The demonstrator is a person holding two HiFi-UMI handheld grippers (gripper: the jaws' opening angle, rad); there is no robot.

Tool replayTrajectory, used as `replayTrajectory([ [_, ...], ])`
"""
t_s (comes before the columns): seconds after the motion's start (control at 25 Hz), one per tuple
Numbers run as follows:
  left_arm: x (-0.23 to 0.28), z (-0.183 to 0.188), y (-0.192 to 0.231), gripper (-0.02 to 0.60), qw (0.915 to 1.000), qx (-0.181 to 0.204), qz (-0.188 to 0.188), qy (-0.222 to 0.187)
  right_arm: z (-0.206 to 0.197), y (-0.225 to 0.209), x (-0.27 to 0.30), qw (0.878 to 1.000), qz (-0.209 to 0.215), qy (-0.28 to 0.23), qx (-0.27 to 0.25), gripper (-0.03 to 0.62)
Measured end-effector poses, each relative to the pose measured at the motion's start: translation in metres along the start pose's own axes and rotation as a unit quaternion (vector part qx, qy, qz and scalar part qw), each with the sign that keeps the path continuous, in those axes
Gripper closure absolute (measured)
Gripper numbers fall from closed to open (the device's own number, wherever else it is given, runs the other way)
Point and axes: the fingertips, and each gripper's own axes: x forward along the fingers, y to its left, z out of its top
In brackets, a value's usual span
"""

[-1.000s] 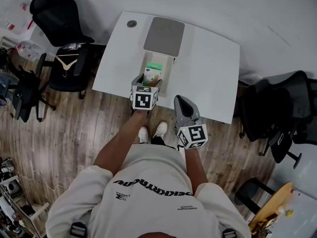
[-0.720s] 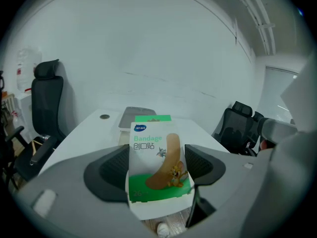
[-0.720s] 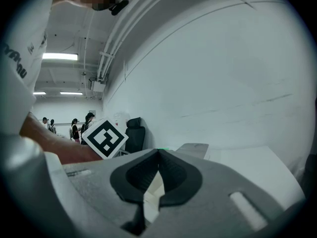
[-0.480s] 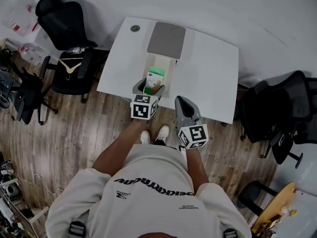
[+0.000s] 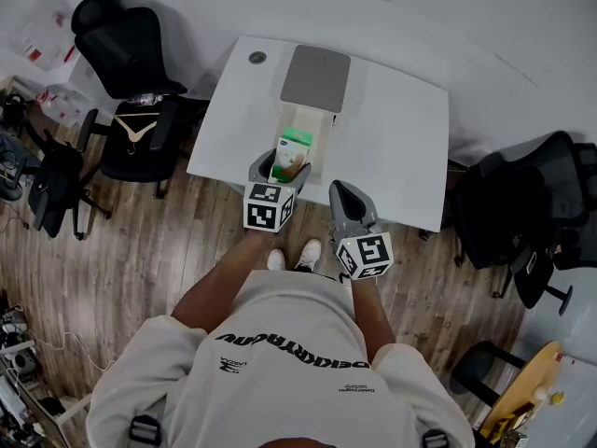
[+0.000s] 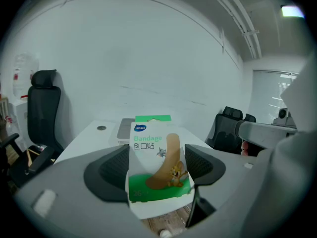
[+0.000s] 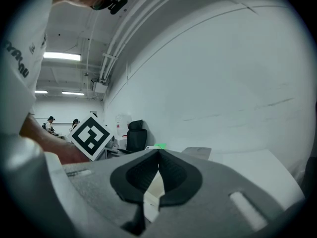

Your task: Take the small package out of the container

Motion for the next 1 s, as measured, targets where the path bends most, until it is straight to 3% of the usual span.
replayTrajectory([
  [1.0,-0.031,0.015,-0.016,0.224,0.9971,0.034,-0.031,-0.061,0.007,0.0,0.008,1.0,-0.004,-0.008,-0.005,0.594],
])
